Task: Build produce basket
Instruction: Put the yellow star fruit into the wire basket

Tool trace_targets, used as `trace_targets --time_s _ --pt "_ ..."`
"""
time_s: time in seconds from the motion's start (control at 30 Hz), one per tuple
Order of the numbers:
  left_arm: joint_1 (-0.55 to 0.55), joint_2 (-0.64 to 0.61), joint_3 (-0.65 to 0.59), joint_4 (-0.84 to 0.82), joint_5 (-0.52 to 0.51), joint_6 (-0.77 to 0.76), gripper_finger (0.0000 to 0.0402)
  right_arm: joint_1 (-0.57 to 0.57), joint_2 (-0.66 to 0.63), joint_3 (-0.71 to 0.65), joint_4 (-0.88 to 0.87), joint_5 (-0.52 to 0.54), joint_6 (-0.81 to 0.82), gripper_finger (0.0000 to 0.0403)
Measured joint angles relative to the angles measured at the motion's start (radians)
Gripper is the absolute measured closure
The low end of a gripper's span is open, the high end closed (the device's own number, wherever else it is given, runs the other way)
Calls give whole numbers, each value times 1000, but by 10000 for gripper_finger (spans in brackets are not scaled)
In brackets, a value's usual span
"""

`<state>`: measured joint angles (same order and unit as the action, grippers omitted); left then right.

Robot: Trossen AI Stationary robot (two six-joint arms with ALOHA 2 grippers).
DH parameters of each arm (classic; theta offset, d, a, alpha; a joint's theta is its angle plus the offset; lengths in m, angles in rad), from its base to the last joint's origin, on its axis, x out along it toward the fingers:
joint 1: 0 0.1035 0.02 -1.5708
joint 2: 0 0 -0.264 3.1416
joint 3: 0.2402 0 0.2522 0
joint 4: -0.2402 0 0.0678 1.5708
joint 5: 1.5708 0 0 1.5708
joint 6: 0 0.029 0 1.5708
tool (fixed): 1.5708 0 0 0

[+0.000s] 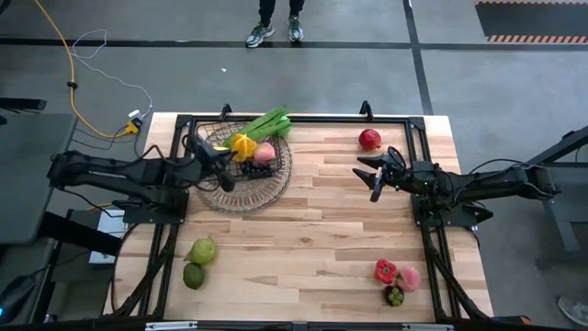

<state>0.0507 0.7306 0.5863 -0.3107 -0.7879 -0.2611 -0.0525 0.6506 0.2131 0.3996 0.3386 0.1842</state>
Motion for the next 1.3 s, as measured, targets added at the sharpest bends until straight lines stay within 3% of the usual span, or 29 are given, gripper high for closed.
trace_targets --time_s 0.17,0.43,1.03,1.3 --pt "24 -1 51 -235 68 -124 397 0 0 0 -1 0 1 203" --pt "72 0 53 -430 174 -207 397 0 0 0 -6 0 -1 203" --pt "296 2 57 -486 440 -124 397 0 0 0 2 39 18 203" --pt "393 33 153 -527 515 -30 394 0 0 0 3 81 20 203"
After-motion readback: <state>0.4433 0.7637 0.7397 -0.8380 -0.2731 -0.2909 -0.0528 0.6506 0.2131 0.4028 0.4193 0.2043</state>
